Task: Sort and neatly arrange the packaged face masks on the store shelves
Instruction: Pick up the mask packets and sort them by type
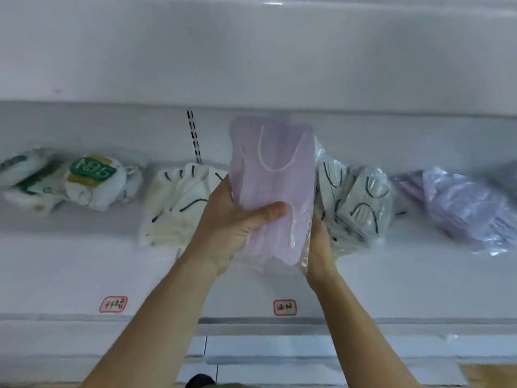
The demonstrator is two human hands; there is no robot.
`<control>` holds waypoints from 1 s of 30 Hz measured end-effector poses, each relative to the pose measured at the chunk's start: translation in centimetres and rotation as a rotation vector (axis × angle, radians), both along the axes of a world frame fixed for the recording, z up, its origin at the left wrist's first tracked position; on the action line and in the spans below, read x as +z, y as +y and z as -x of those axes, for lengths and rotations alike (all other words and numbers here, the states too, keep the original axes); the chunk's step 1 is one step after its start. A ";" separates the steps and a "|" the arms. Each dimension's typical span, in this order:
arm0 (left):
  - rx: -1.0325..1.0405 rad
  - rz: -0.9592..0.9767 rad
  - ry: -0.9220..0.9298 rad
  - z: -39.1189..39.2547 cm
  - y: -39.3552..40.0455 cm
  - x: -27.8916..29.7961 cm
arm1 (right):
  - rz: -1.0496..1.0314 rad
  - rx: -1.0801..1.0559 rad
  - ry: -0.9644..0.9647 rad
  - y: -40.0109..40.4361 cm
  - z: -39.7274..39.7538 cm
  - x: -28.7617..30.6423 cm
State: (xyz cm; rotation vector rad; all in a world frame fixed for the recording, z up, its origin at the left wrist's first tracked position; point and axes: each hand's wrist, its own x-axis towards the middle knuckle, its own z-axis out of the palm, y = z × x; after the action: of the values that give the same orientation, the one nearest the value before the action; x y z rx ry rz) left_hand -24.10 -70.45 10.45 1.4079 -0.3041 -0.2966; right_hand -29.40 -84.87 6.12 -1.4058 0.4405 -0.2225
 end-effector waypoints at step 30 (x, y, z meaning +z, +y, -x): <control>-0.002 -1.363 -0.518 7.9 -28.0 -3.2 | 0.771 0.045 0.268 -36.0 18.5 1.2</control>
State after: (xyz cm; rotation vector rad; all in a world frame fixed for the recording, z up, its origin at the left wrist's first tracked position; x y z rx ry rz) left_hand -32.04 -98.48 7.24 2.8423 -0.5701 -0.1056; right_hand -47.93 -120.83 7.36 -2.2155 0.5734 -0.1730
